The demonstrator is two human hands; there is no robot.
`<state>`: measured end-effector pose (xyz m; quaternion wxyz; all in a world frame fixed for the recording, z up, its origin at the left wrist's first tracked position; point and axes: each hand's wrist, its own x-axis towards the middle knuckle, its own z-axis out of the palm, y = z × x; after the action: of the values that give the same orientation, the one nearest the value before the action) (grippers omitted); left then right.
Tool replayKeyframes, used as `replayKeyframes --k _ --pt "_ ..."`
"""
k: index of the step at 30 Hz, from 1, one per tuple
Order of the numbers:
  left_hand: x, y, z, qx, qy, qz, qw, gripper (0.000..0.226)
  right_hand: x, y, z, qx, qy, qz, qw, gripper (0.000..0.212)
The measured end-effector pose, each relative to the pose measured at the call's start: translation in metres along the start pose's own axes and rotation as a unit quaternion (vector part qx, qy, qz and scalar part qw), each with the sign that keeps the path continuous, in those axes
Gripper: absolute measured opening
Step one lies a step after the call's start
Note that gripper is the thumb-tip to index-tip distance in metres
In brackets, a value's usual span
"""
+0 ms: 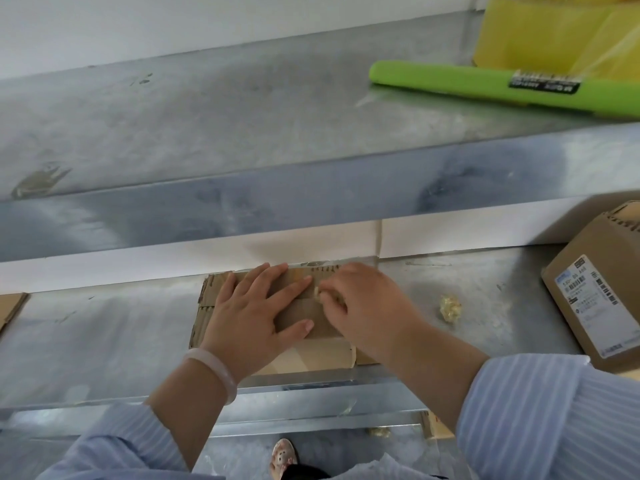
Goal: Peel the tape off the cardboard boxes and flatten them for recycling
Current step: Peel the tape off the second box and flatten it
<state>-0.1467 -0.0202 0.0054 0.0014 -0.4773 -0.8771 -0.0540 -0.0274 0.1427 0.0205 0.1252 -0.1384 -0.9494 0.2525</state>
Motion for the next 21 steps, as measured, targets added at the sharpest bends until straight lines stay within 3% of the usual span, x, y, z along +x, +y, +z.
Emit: replayKeyframes --k 3,5,7,8,10,11,12,16,21 --pt "0.000 -0.001 0.000 0.001 0.001 0.000 1.000 0.066 0.000 -0.001 0.003 0.001 -0.010 0.019 1.000 0.027" --pt "0.000 -0.001 0.001 -0.001 0.001 -0.001 1.000 0.067 0.003 0.003 -0.001 0.032 0.006 0.047 0.998 0.013" --pt "0.000 -0.002 0.000 -0.002 0.001 0.000 1.000 0.067 0.006 0.011 -0.007 0.110 0.029 0.128 0.985 0.003" --pt "0.000 -0.002 0.000 -0.003 0.002 0.001 1.000 0.066 0.007 0.017 -0.008 0.182 0.038 0.175 0.967 0.006" --pt "0.000 -0.002 0.000 -0.004 0.000 0.002 1.000 0.067 0.005 0.025 -0.009 0.379 0.050 0.257 0.888 0.015" --pt "0.000 -0.002 0.000 -0.004 -0.001 0.001 1.000 0.067 0.002 0.028 -0.007 0.439 0.056 0.289 0.849 0.014" --pt "0.000 -0.002 0.000 -0.004 -0.001 0.001 1.000 0.067 -0.001 0.032 -0.003 0.452 0.060 0.308 0.835 0.011" --pt "0.001 -0.003 0.001 -0.001 -0.002 0.005 1.000 0.067 -0.019 0.042 0.016 0.331 0.039 0.311 0.890 0.019" --pt "0.001 -0.003 0.001 -0.002 -0.001 0.006 1.000 0.066 -0.021 0.034 0.025 0.312 0.031 0.278 0.908 0.015"
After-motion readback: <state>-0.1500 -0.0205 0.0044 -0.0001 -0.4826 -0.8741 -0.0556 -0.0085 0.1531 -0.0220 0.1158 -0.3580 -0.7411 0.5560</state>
